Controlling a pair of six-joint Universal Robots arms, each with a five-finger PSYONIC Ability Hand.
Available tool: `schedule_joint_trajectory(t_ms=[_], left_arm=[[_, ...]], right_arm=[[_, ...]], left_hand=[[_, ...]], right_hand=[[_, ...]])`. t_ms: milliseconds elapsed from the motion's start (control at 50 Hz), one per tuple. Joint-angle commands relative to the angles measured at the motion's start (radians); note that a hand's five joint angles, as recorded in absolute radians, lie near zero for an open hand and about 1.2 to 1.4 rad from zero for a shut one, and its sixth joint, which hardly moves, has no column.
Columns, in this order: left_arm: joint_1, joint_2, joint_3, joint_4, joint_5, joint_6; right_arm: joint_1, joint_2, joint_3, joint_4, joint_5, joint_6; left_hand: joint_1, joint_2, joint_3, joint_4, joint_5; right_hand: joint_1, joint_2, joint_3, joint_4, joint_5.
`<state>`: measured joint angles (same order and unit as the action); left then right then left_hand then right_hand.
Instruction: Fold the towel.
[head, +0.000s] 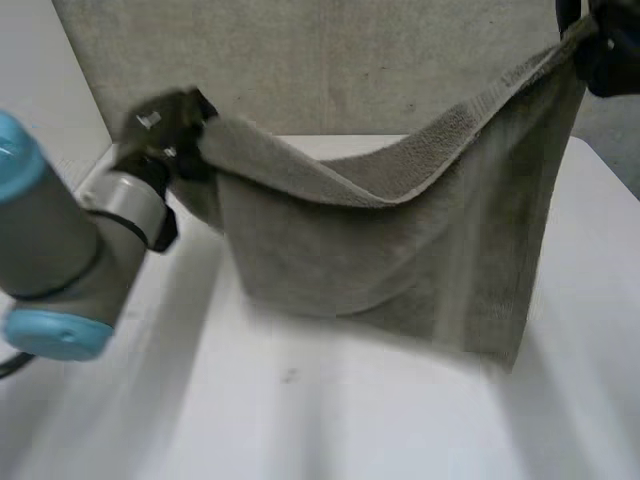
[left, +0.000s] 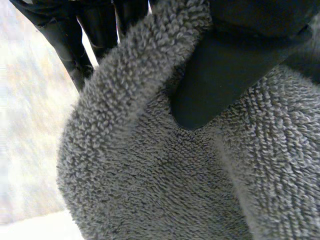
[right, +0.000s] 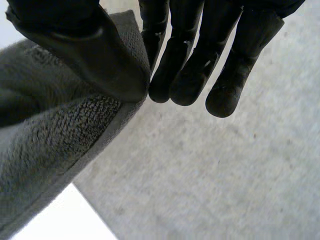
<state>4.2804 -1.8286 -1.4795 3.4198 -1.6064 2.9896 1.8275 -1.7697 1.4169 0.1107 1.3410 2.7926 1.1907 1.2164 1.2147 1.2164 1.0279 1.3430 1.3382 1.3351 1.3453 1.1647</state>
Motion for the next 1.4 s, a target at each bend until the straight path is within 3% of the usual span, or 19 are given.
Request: schedule_joint_trajectory(t_ms=[20,240,420,520,580,620,640,720,760,840,900,940,960,1000,1100,1180,1280,1320,1400], left_arm=[[0.009,0.164,-0.007,-0.092,0.005,0.155],[0.003,0.154,-0.148,-0.298,0.003,0.265],[0.019,-0.006,-0.074,-0.313,0.002,0.308],[0.041,-0.116,0.136,-0.281,-0.001,0.305],[0.044,-0.163,0.304,-0.24,-0.004,0.296],[0.042,-0.172,0.422,-0.153,-0.007,0.287],[0.042,-0.172,0.423,-0.152,-0.007,0.287],[0.026,-0.141,0.427,-0.022,-0.013,0.249],[0.021,-0.12,0.392,-0.002,-0.018,0.232],[0.015,-0.043,0.178,0.018,-0.059,0.207],[0.01,-0.029,0.107,0.022,-0.078,0.207],[-0.013,-0.024,-0.028,0.027,-0.09,0.206],[-0.013,-0.024,-0.028,0.027,-0.09,0.206],[-0.036,-0.038,-0.154,0.029,-0.09,0.206],[-0.082,-0.101,-0.278,0.029,-0.092,0.206],[-0.125,-0.135,-0.326,0.024,-0.095,0.207],[-0.175,-0.15,-0.384,0.015,-0.095,0.207],[-0.208,-0.14,-0.406,0.01,-0.093,0.213],[-0.225,-0.113,-0.412,-0.013,-0.093,0.215]], right_arm=[[-0.074,0.05,0.046,-0.025,-0.042,0.021],[-0.088,0.225,0.128,-0.025,-0.1,0.019],[-0.071,0.398,0.045,-0.069,-0.092,0.015],[-0.053,0.516,-0.075,-0.229,-0.088,0.024],[-0.033,0.567,-0.158,-0.395,-0.077,0.039],[-0.017,0.581,-0.182,-0.616,-0.062,0.076],[-0.017,0.581,-0.182,-0.617,-0.062,0.076],[-0.014,0.567,-0.136,-0.906,-0.019,0.157],[-0.016,0.555,-0.11,-0.922,-0.02,0.188],[-0.016,0.529,-0.055,-0.869,-0.022,0.223],[-0.016,0.519,-0.009,-0.724,-0.026,0.214],[-0.016,0.538,0.008,-0.512,-0.032,0.168],[-0.016,0.538,0.008,-0.511,-0.033,0.168],[-0.017,0.574,0.031,-0.332,-0.036,0.084],[-0.025,0.63,0.112,-0.192,-0.028,-0.082],[-0.028,0.658,0.165,-0.178,-0.023,-0.151],[-0.031,0.661,0.224,-0.18,-0.02,-0.166],[-0.034,0.642,0.263,-0.181,-0.023,-0.166],[-0.036,0.604,0.306,-0.198,-0.028,-0.163]], left_hand=[[0.206,0.18,0.182,0.18,0.194],[0.206,0.18,0.182,0.18,0.194],[0.206,0.18,0.182,0.18,0.194],[0.206,0.18,0.182,0.18,0.194],[0.206,0.18,0.182,0.18,0.194],[0.206,0.18,0.182,0.18,0.194],[0.206,0.18,0.182,0.18,0.194],[0.206,0.18,0.182,0.18,0.194],[0.206,0.18,0.182,0.18,0.194],[0.206,0.18,0.182,0.18,0.194],[0.206,0.18,0.182,0.18,0.194],[0.206,0.18,0.182,0.18,0.194],[0.206,0.18,0.182,0.18,0.194],[0.206,0.18,0.182,0.18,0.194],[0.206,0.18,0.182,0.18,0.194],[0.206,0.18,0.182,0.18,0.194],[-0.096,-0.122,-0.12,-0.122,-0.108],[-0.427,-0.452,-0.451,-0.452,-0.438],[-0.625,-0.651,-0.649,-0.651,-0.637]], right_hand=[[0.053,0.058,0.061,0.051,0.057],[0.053,0.058,0.061,0.051,0.057],[0.053,0.058,0.061,0.051,0.057],[0.053,0.058,0.061,0.051,0.057],[0.053,0.058,0.061,0.051,0.057],[0.053,0.058,0.061,0.051,0.057],[0.053,0.058,0.061,0.051,0.057],[0.053,0.058,0.061,0.051,0.057],[0.053,0.058,0.061,0.051,0.057],[0.053,0.058,0.061,0.051,0.057],[0.053,0.058,0.061,0.051,0.057],[0.053,0.058,0.061,0.051,0.057],[0.053,0.058,0.061,0.051,0.057],[0.053,0.058,0.061,0.051,0.057],[0.053,0.058,0.061,0.051,0.057],[0.053,0.058,0.061,0.051,0.057],[0.053,0.058,0.061,0.051,0.057],[0.053,0.058,0.061,0.051,0.057],[0.053,0.058,0.061,0.051,0.057]])
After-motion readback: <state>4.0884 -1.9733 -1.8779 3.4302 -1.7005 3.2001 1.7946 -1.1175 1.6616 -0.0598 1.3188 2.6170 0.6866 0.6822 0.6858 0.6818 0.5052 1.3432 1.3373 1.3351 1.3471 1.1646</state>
